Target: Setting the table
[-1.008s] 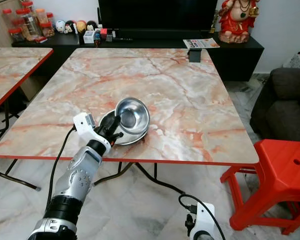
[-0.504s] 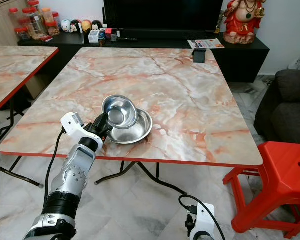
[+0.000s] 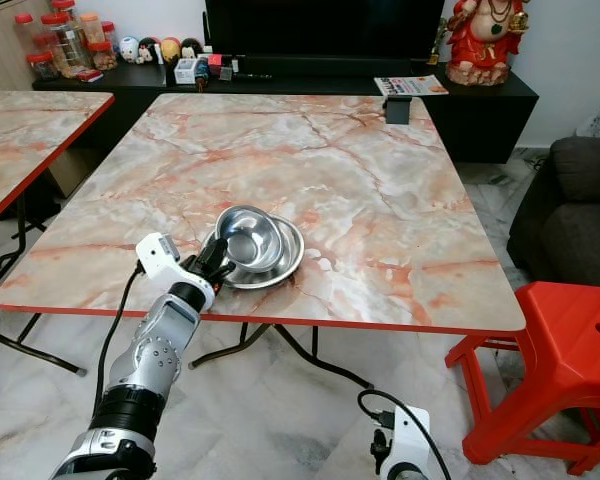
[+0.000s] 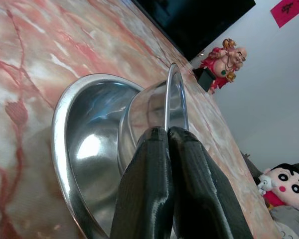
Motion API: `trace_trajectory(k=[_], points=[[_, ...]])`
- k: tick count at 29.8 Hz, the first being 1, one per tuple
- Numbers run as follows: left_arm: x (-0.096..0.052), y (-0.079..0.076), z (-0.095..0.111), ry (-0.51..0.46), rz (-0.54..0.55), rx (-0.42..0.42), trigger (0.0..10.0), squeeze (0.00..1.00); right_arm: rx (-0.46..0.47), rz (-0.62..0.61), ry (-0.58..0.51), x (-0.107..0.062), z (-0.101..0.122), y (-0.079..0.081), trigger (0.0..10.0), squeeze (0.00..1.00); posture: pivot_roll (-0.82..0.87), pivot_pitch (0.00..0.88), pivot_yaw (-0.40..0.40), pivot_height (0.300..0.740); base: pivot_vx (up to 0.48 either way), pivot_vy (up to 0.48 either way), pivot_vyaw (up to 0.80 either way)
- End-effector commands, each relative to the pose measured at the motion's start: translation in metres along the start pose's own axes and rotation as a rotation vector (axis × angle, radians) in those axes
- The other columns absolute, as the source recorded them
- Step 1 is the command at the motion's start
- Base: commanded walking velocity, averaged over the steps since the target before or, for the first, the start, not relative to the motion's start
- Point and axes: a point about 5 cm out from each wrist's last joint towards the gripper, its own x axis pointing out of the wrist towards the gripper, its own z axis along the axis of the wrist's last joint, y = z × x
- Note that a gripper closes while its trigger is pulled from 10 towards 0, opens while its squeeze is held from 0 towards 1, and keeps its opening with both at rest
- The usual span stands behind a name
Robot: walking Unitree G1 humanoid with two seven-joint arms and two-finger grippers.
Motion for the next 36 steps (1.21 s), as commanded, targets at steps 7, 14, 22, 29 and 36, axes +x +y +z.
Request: trace_trajectory(k=[7, 14, 22, 29, 36], points=[[0.0010, -0.0005, -0.0028, 0.032, 0.004, 0.009, 10.0, 0.05, 0.006, -0.004, 0.003, -0.0006, -0.0019, 0.0003, 10.0, 0.00, 0.00, 0.000, 0.017, 0.740, 0.000, 0.000, 0.00], [0.0003, 0.0012, -0.0056, 0.052, 0.016, 0.026, 10.0, 0.00, 0.006, -0.003, 0.003, -0.0007, -0.0024, 0.0005, 10.0, 0.00, 0.00, 0.000, 0.017, 0.740, 0.000, 0.000, 0.00], [0.0000, 0.0016, -0.0048, 0.044, 0.022, 0.020, 10.0, 0.97, 0.003, -0.002, 0.004, -0.0008, -0.0026, 0.0006, 10.0, 0.00, 0.00, 0.000, 0.016, 0.740, 0.000, 0.000, 0.00], [-0.0001, 0.0022, -0.0048, 0.048, 0.026, 0.041, 10.0, 0.82, 0.003, -0.002, 0.005, -0.0010, -0.0032, 0.0006, 10.0, 0.00, 0.00, 0.000, 0.017, 0.740, 0.000, 0.000, 0.00], [-0.0010, 0.0033, -0.0063, 0.053, 0.035, 0.042, 10.0, 0.00, 0.003, -0.001, 0.008, -0.0011, -0.0038, 0.0006, 10.0, 0.00, 0.00, 0.000, 0.016, 0.740, 0.000, 0.000, 0.00]])
